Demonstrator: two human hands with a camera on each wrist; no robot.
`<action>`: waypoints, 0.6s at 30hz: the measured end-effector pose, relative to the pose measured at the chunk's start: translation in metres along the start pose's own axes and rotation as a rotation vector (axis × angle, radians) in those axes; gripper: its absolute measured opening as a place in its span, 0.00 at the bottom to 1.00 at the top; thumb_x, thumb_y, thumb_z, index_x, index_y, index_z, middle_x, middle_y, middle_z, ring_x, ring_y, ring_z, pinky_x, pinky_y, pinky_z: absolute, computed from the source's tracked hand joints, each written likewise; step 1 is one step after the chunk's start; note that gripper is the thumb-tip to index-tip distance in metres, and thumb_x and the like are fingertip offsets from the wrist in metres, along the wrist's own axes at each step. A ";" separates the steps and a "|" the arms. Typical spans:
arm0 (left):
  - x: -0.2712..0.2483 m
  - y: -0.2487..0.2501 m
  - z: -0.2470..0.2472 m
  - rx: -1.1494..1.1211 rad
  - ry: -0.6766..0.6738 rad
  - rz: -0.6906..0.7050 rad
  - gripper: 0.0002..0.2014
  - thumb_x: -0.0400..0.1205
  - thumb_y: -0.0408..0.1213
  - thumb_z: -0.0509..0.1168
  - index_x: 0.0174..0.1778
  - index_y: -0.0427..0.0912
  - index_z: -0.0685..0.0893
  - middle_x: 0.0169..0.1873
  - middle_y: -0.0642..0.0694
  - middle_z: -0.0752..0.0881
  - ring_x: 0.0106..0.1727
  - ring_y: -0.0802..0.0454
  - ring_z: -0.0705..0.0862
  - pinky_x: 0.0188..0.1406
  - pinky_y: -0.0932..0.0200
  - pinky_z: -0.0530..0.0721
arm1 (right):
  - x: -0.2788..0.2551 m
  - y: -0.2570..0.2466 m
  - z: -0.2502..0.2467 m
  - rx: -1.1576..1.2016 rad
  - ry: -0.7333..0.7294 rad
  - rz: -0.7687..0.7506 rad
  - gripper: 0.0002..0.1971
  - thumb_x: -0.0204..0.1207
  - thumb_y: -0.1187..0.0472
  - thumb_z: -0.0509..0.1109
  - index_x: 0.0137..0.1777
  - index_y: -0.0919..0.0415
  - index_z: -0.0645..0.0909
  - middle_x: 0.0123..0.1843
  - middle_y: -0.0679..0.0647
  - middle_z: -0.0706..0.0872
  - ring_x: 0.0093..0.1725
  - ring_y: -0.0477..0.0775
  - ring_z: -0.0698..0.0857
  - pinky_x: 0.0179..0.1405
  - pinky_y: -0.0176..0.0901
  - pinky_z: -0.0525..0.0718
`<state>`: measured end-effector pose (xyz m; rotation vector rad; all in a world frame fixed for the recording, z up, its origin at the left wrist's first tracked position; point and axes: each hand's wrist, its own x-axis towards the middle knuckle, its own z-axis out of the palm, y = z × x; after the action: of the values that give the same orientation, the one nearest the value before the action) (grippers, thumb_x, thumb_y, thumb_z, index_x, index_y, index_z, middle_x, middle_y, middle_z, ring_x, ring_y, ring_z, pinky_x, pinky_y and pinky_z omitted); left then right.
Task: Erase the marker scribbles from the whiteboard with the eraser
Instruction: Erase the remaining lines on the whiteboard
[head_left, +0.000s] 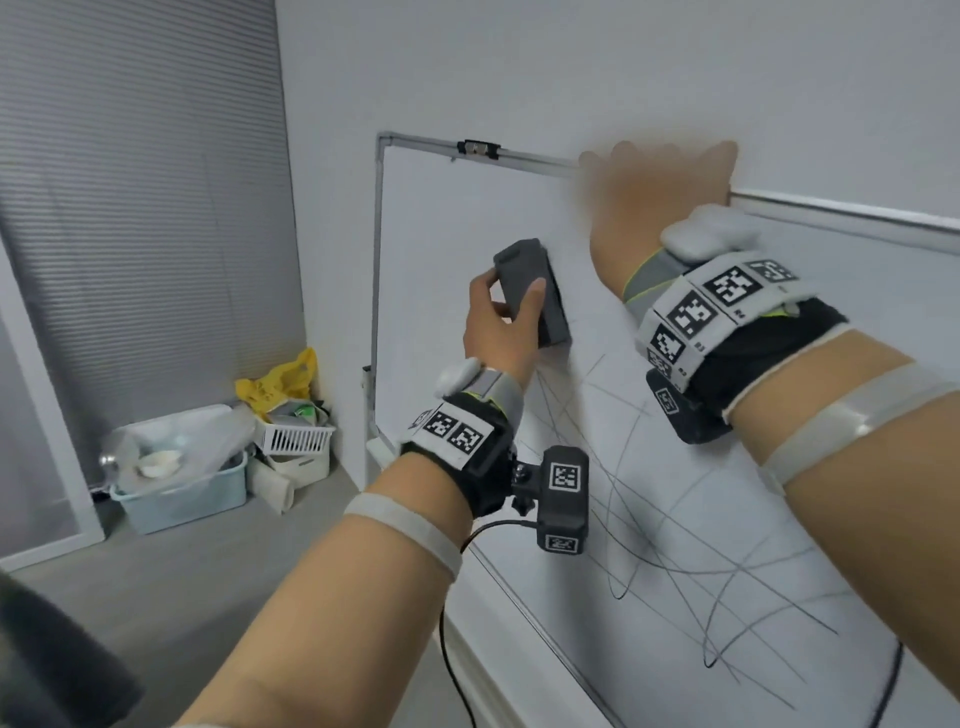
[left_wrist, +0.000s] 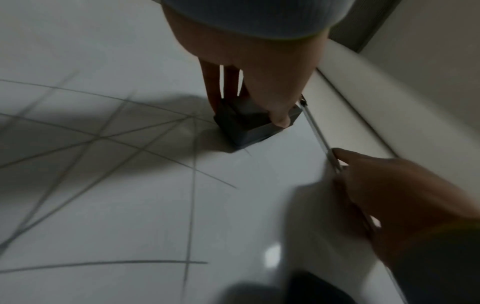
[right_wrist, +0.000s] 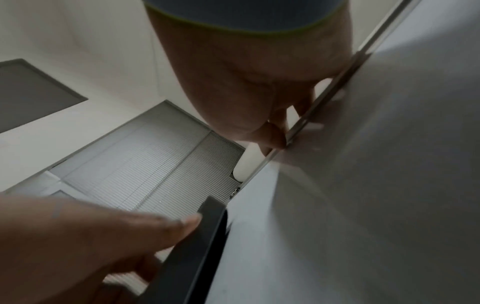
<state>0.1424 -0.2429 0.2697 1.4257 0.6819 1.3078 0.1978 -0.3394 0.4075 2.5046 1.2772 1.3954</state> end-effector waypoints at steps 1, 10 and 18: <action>-0.005 -0.007 0.000 -0.009 0.005 -0.032 0.24 0.81 0.56 0.68 0.71 0.52 0.76 0.40 0.51 0.82 0.43 0.55 0.84 0.45 0.57 0.85 | -0.003 0.003 -0.004 0.004 -0.029 0.002 0.24 0.78 0.64 0.53 0.75 0.52 0.70 0.63 0.55 0.79 0.63 0.64 0.77 0.67 0.63 0.66; -0.041 -0.066 -0.011 0.039 0.027 -0.363 0.27 0.83 0.54 0.67 0.73 0.44 0.71 0.51 0.38 0.87 0.46 0.41 0.84 0.56 0.40 0.88 | -0.046 0.038 -0.022 -0.040 -0.048 0.045 0.23 0.79 0.63 0.54 0.75 0.55 0.68 0.61 0.60 0.77 0.61 0.65 0.77 0.61 0.56 0.68; -0.082 0.063 0.035 0.001 -0.101 0.131 0.22 0.80 0.54 0.71 0.68 0.56 0.75 0.45 0.52 0.85 0.45 0.54 0.86 0.44 0.56 0.89 | -0.088 0.081 -0.038 -0.027 0.000 0.052 0.20 0.76 0.67 0.54 0.68 0.62 0.73 0.57 0.62 0.79 0.55 0.66 0.78 0.55 0.56 0.68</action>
<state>0.1410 -0.3469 0.3041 1.5479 0.5288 1.3258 0.1993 -0.4645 0.3974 2.5381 1.1930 1.4128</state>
